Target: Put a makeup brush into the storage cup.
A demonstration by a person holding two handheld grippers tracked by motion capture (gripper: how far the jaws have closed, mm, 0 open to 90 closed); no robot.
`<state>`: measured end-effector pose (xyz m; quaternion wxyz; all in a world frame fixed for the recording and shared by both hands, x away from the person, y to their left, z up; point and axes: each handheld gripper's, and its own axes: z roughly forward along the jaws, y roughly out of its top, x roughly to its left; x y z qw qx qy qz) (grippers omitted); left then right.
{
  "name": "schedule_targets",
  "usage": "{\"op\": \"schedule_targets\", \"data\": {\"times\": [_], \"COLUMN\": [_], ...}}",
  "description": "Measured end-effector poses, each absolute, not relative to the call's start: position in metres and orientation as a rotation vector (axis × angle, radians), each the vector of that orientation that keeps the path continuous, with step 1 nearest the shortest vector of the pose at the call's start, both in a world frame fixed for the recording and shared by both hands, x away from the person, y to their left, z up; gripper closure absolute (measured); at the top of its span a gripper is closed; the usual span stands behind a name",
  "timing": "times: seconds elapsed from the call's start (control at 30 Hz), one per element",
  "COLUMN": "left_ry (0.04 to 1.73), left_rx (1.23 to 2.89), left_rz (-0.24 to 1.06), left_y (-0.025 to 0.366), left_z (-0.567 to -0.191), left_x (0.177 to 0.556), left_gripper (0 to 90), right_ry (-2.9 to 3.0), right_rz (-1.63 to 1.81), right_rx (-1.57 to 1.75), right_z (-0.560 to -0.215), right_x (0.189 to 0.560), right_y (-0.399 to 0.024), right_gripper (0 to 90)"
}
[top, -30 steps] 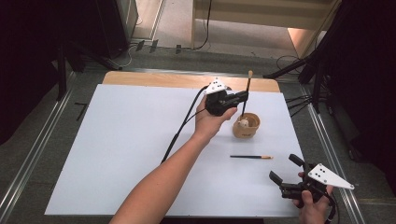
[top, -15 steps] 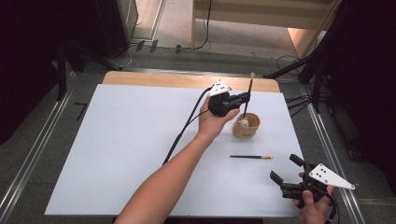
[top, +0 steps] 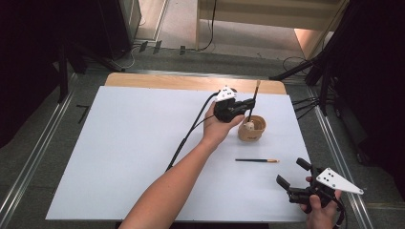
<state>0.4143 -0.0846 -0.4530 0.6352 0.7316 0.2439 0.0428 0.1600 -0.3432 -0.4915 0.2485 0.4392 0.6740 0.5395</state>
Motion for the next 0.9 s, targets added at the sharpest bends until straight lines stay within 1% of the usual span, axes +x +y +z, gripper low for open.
{"op": "schedule_targets", "data": {"times": [0.3, 0.77, 0.83, 0.9], "left_ry": [0.586, 0.58, 0.593, 0.594], "left_rx": [1.684, 1.729, 1.718, 1.716], "left_rz": [0.058, 0.058, 0.023, 0.019], "left_y": [-0.083, -0.082, -0.08, -0.08], "left_z": [-0.467, -0.474, -0.475, -0.475], "left_x": [0.413, 0.412, 0.414, 0.415], "left_gripper": [85.1, 84.9, 84.7, 84.5], "right_ry": [1.84, 1.845, 1.846, 1.846], "right_rz": [1.471, 1.468, 1.467, 1.467], "right_rx": [1.197, 1.201, 1.202, 1.2], "right_z": [-0.492, -0.492, -0.492, -0.492], "right_x": [0.16, 0.161, 0.162, 0.162], "right_y": [-0.342, -0.341, -0.342, -0.342], "right_gripper": [0.0, 0.0, 0.0, 0.0]}}
